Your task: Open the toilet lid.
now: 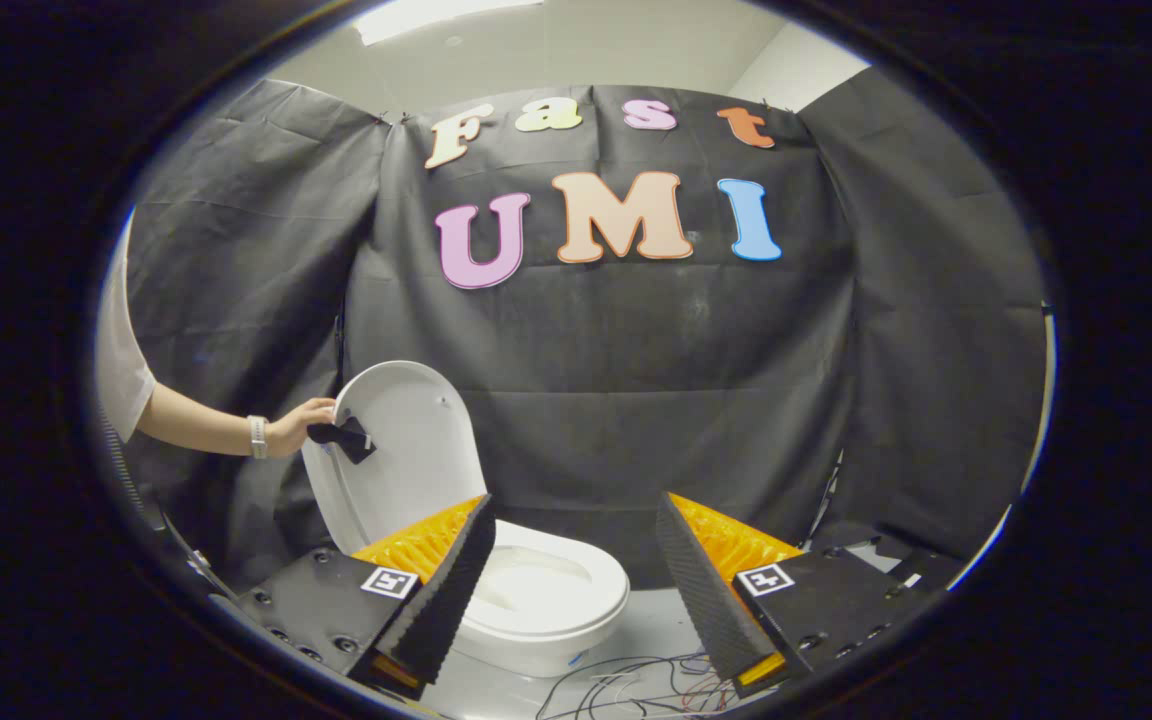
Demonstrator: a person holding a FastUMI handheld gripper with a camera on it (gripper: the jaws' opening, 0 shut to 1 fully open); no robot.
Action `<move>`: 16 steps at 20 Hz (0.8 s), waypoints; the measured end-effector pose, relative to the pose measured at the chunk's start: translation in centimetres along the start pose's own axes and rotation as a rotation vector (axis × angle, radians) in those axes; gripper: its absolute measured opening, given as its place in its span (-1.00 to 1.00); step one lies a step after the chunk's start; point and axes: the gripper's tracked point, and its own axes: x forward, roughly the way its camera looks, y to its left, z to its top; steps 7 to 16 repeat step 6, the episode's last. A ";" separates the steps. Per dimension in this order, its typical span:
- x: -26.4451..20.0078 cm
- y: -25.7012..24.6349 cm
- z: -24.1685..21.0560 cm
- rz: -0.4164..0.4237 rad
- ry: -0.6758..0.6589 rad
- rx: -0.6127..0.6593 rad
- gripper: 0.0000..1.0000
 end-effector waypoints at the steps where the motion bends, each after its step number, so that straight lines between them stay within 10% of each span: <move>1: 0.1 -0.1 0.0 0.000 0.000 0.000 0.99; 16: 0.2 0.0 0.0 0.000 0.000 0.000 0.99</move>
